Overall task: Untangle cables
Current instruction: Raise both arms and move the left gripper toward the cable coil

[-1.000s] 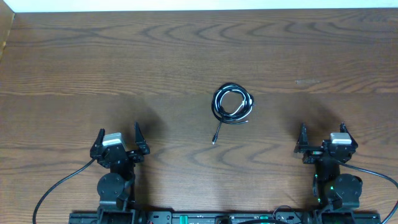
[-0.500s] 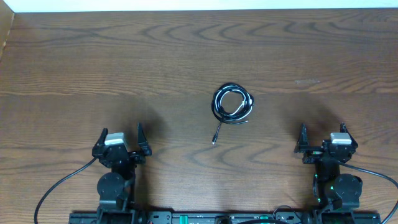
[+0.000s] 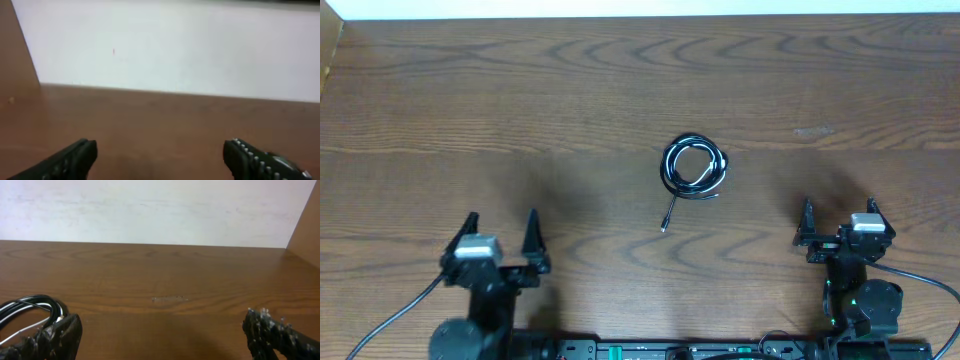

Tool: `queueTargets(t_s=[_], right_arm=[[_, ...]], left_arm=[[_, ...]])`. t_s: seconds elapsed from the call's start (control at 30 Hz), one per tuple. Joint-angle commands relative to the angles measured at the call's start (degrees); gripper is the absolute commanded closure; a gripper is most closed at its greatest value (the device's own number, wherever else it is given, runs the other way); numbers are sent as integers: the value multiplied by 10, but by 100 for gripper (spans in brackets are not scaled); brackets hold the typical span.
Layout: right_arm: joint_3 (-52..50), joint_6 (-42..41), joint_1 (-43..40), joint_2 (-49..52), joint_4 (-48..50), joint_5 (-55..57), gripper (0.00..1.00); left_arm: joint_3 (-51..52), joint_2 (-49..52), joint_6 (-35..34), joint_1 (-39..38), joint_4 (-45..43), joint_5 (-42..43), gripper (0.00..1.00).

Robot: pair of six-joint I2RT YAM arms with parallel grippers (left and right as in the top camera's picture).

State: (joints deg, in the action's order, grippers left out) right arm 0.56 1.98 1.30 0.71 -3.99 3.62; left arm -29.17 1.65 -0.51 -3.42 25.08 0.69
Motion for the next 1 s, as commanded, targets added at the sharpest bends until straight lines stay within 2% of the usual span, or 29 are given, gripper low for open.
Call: queueTargets(t_s=[0.0, 0.17, 0.37, 0.43, 0.57, 0.6, 0.63, 0.67, 0.73, 0.77, 0.8, 0.97], right_arm=[[-2, 7, 2, -3, 0, -1, 1], [-2, 7, 2, -3, 0, -1, 1], [-2, 7, 2, -3, 0, -2, 1], [-2, 7, 2, -3, 0, -2, 1], [-2, 7, 2, -3, 0, -1, 1], [-2, 7, 2, -3, 0, -1, 1], [-2, 7, 2, -3, 0, -1, 1], [-2, 7, 2, -3, 0, -1, 1], [-2, 7, 2, -3, 0, -1, 1], [-2, 7, 2, -3, 0, -1, 1], [-2, 7, 2, -3, 0, -1, 1], [-2, 7, 2, -3, 0, -1, 1]], left_arm=[[-64, 37, 9, 2, 23, 13, 17], [-152, 124, 9, 2, 49, 13, 18], [-244, 258, 55, 2, 85, 19, 31], [-277, 300, 60, 2, 109, 19, 32], [-321, 355, 61, 2, 148, 19, 48], [-327, 365, 60, 2, 154, 19, 68], [-329, 370, 59, 2, 156, 19, 80], [-329, 372, 58, 2, 157, 20, 81], [-329, 372, 59, 2, 162, 19, 81], [-329, 371, 59, 2, 163, 19, 72], [-329, 370, 59, 2, 163, 19, 52], [-329, 368, 58, 2, 163, 19, 23]])
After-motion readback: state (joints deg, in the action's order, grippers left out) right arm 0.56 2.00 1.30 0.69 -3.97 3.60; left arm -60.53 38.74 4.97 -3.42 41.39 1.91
